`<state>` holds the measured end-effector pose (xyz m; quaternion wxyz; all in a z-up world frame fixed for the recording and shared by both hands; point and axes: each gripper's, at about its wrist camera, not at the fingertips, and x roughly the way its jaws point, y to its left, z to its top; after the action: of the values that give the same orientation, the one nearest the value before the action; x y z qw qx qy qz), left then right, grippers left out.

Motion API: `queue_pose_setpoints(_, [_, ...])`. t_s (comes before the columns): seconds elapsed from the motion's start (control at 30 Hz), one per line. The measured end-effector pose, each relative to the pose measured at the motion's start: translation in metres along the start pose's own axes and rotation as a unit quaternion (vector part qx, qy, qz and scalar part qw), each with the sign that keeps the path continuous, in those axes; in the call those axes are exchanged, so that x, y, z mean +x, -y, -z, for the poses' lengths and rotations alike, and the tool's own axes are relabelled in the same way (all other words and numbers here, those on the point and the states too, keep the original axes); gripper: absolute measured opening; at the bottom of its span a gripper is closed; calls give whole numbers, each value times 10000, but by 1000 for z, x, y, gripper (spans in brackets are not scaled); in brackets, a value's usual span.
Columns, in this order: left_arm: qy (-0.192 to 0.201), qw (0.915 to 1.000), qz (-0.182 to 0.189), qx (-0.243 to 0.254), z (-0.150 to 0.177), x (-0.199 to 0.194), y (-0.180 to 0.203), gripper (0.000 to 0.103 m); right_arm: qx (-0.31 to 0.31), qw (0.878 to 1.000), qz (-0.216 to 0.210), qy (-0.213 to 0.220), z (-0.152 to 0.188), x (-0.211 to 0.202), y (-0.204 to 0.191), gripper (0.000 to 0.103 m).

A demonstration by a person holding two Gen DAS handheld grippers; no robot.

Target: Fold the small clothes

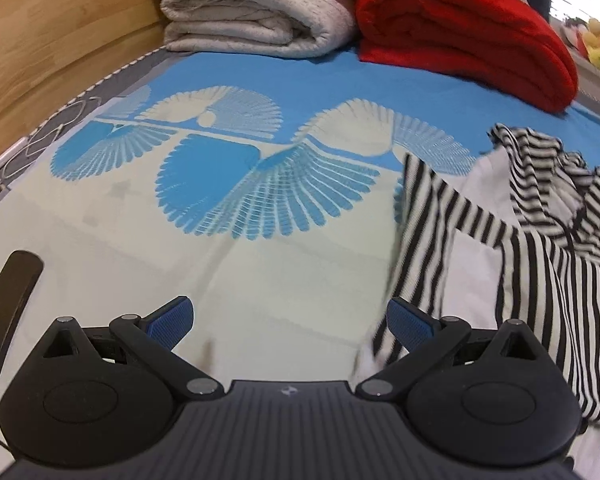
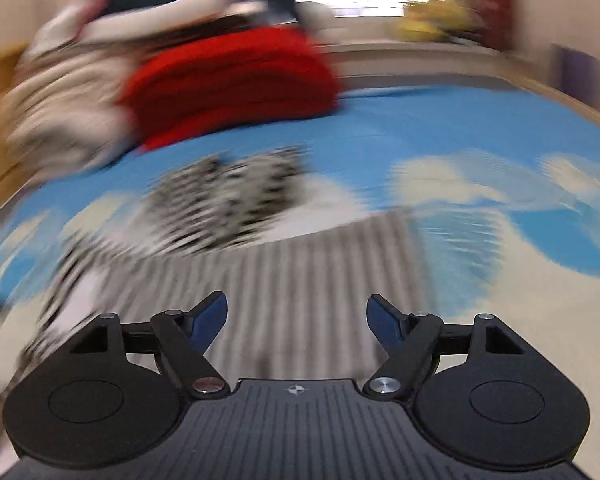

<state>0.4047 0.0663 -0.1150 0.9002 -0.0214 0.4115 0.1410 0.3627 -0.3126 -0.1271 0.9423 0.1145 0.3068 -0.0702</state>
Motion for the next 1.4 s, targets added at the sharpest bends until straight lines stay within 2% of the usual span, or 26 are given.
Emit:
queue_pose_setpoints(0.1, [379, 9986, 307, 195, 0, -3, 11, 103, 56, 9990, 389, -201, 5, 13, 22, 70])
queue_pose_setpoints(0.2, [716, 9940, 719, 408, -5, -9, 24, 103, 314, 9974, 447, -480, 10, 23, 38, 67])
queue_pose_setpoints(0.33, [597, 9889, 1329, 276, -24, 1, 44, 100, 380, 9968, 460, -534, 10, 32, 44, 65])
queue_pose_setpoints(0.47, [474, 9834, 1660, 567, -23, 19, 65, 97, 338, 9983, 296, -359, -5, 46, 45, 65])
queue_pose_setpoints(0.57, [320, 9836, 1531, 897, -16, 35, 75, 96, 551, 9982, 148, -182, -15, 64, 47, 65])
queue_pose_setpoints(0.67, [133, 9861, 1360, 942, -8, 50, 71, 96, 524, 9986, 109, -47, -28, 85, 39, 69])
queue_pose_setpoints(0.7, [43, 9876, 1245, 957, -5, 56, 70, 96, 439, 9989, 132, -72, -30, 93, 35, 71])
queue_pose_setpoints(0.73, [-42, 9899, 1021, 979, -2, 64, 70, 97, 327, 9992, 180, -132, -29, 102, 31, 68])
queue_pose_setpoints(0.77, [-51, 9909, 955, 952, -1, 67, 66, 98, 218, 9992, 278, -205, -28, 111, 30, 64])
queue_pose_setpoints(0.8, [-43, 9915, 962, 874, -1, 70, 63, 100, 103, 9980, 524, -342, -25, 121, 30, 33])
queue_pose_setpoints(0.83, [-96, 9926, 897, 815, -2, 71, 60, 100, 136, 9955, 819, -448, -22, 128, 37, 15])
queue_pose_setpoints(0.9, [-88, 9933, 826, 805, -5, 69, 55, 100, 645, 9923, 1028, -250, -19, 128, 62, 15])
queue_pose_setpoints(0.97, [29, 9941, 675, 845, -6, 68, 53, 101, 584, 9927, 1041, -182, -21, 126, 71, 16])
queue_pose_setpoints(1.03, [22, 9946, 689, 782, -6, 69, 49, 102, 594, 9903, 1254, -108, -22, 123, 74, 15])
queue_pose_setpoints(1.07, [15, 9947, 715, 744, -8, 68, 48, 102, 747, 9903, 1161, -140, -21, 122, 79, 16])
queue_pose_setpoints(1.1, [15, 9947, 737, 721, -8, 65, 47, 102, 1003, 9897, 999, -203, -23, 119, 86, 22])
queue_pose_setpoints(1.2, [128, 9943, 758, 741, -13, 53, 44, 101, 1645, 9833, 747, -240, -38, 95, 94, 44])
queue_pose_setpoints(1.3, [222, 9936, 917, 619, -15, 31, 30, 102, 1548, 9871, 353, -188, -50, 50, 87, 64])
queue_pose_setpoints(1.33, [179, 9931, 998, 584, -13, 24, 25, 102, 1463, 9887, 181, -263, -48, 30, 85, 72])
queue_pose_setpoints(1.4, [24, 9913, 1194, 550, -3, 8, 13, 102, 1383, 9894, -79, -435, -34, -6, 83, 81])
